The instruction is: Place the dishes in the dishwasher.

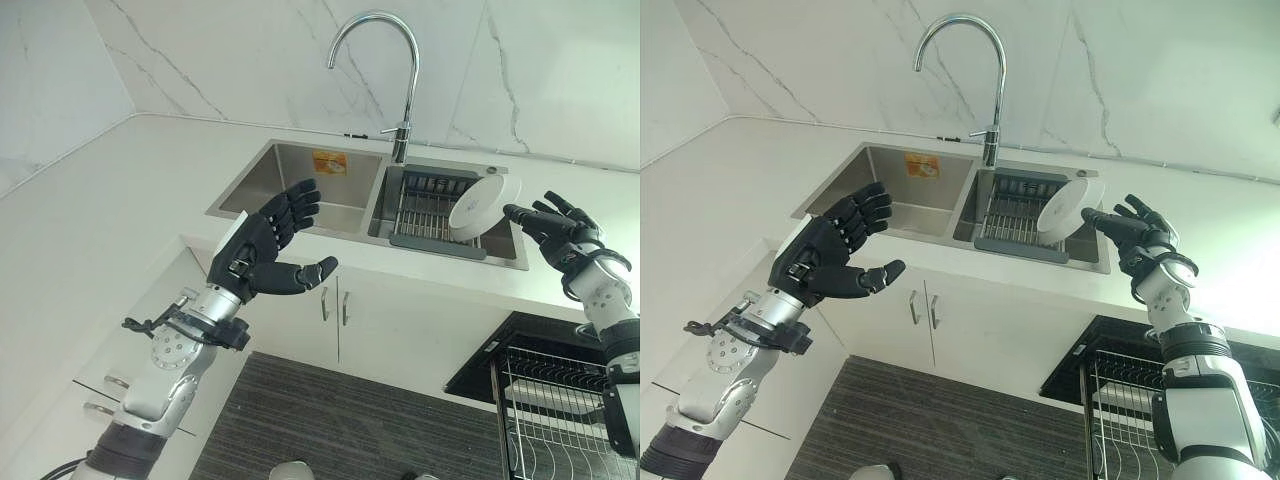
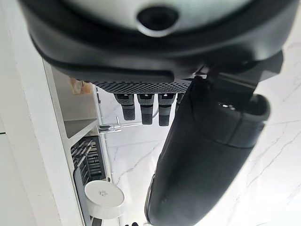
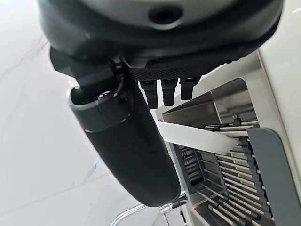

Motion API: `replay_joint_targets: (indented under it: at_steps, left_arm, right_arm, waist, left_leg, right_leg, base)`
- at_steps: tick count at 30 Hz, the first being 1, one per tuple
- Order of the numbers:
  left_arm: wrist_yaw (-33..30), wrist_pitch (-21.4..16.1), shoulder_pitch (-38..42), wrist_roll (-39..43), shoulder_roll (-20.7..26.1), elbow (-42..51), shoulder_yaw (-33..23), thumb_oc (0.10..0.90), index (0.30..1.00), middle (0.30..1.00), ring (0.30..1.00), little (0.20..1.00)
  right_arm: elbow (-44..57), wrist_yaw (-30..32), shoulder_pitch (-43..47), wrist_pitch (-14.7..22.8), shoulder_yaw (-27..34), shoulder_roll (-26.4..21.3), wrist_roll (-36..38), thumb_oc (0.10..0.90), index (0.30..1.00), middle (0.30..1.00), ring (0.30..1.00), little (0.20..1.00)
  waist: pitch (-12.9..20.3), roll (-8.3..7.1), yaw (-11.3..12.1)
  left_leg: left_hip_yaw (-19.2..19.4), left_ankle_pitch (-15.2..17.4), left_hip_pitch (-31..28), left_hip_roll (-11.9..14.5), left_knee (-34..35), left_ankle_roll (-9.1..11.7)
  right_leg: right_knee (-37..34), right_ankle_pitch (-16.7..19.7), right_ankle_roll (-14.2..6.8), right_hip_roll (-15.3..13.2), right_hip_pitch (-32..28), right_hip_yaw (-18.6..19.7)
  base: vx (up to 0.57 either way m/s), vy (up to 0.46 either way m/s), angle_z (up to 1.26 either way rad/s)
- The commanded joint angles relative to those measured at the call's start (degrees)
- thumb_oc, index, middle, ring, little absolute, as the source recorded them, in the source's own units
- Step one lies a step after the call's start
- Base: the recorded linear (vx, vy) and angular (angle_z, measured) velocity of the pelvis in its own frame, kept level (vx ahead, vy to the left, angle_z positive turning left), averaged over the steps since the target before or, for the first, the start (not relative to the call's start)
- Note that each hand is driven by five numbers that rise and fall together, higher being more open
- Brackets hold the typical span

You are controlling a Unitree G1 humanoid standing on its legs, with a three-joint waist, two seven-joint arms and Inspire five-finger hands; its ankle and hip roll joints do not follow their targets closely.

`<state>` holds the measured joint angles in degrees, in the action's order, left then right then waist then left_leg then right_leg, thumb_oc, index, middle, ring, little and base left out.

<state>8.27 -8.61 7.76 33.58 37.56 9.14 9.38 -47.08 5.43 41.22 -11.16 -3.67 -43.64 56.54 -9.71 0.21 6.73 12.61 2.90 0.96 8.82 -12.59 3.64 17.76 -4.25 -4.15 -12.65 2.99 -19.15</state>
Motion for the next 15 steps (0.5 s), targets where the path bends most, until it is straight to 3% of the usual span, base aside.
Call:
replay_joint_targets:
  at_steps: [1,15]
  left_arm:
    - [0.2,-4.17,1.79,2.83,3.02,6.19,-1.58,0.8,0.9,0.9,0.9,0.9]
    - [-0.71,-3.19,1.28,2.66,3.58,6.86,-1.78,0.8,0.9,0.9,0.9,0.9]
  right_arm:
    - [0.08,-1.32,11.31,4.98,-1.58,-3.48,3.71,0.8,0.9,0.9,0.9,0.9]
    - [-2.7,0.3,13.32,4.96,-2.15,-3.54,4.6,0.8,0.9,0.9,0.9,0.9]
  waist:
    - [3.83,-0.4,0.61]
    - [4.15,0.4,0.73]
  left_leg:
    - [-6.98,10.05,0.8,-1.03,-4.6,2.86]
    - [-6.92,9.32,0.97,-0.18,-4.6,3.49]
  right_leg:
    - [-0.57,-8.11,-2.69,1.92,-2.86,0.83]
    - [-0.57,-8.61,-2.3,1.84,-3.22,0.15]
  base:
    - [0.01,-0.012,0.07]
    - [0.0,-0.001,0.0]
